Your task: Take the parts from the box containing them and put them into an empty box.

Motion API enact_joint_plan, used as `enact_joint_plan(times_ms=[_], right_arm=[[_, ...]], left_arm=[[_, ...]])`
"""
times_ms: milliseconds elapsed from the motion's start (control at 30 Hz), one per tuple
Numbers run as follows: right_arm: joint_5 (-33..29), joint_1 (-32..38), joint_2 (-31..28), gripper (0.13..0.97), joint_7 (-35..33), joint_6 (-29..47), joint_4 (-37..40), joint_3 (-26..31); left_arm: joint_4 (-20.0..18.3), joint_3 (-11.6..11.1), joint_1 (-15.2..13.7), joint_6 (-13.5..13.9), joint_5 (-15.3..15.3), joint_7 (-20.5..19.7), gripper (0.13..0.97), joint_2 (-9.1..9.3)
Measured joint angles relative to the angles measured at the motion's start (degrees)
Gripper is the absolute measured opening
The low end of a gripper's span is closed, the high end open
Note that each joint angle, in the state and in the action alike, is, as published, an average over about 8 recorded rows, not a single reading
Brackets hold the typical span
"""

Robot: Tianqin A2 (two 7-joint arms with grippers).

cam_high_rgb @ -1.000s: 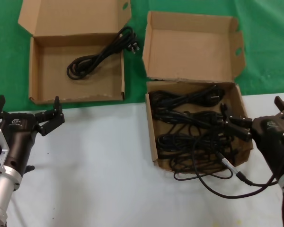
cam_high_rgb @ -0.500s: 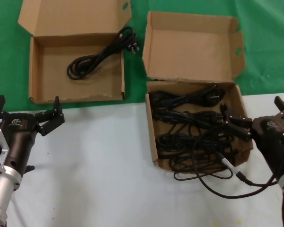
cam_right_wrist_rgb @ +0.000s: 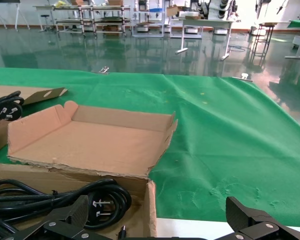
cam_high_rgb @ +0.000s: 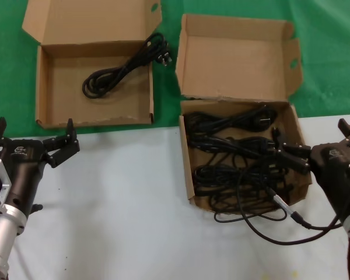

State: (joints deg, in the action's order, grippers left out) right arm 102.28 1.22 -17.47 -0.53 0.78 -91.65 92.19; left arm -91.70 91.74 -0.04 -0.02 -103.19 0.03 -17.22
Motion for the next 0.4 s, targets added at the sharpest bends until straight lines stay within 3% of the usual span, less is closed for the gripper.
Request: enact_joint_plan(times_ms=[400], right_arm=[[0.00,0.00,0.00,0.966,0.00,0.00,0.00,0.00]], left_arm=[[0.00,0.00,0.00,0.00,0.00,0.00,0.966,0.00]])
